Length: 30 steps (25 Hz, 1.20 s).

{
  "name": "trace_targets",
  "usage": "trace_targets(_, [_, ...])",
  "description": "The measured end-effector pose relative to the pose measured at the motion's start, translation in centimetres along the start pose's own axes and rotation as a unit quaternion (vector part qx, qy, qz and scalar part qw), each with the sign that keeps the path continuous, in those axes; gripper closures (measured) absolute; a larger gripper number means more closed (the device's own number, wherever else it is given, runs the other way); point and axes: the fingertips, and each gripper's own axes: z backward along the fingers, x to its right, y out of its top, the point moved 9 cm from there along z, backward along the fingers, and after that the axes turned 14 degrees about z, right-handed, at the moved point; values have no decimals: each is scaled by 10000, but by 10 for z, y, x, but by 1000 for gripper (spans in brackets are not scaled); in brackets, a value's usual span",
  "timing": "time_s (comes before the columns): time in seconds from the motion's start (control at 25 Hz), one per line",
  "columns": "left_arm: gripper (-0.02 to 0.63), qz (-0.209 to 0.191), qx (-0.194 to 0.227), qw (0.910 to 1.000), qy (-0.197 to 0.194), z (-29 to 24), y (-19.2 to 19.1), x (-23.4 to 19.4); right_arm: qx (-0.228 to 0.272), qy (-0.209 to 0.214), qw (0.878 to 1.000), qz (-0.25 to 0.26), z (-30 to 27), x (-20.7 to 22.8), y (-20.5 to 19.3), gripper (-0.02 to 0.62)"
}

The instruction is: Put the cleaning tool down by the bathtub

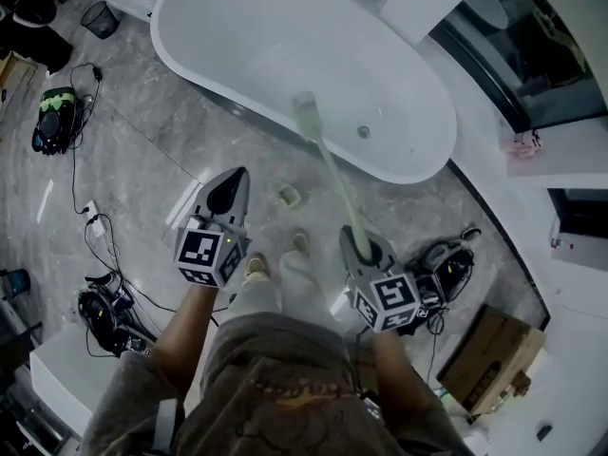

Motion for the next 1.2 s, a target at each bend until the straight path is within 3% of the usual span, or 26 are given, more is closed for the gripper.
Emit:
trace_targets(0.44, [614, 93, -162, 9997, 146, -21, -41, -39, -365, 214, 9990, -124, -49, -10, -44, 586])
trace_targets(1.2, [614, 272, -315, 9986, 324, -56, -145, -75, -879, 735, 9933, 139, -122, -1, -133, 586])
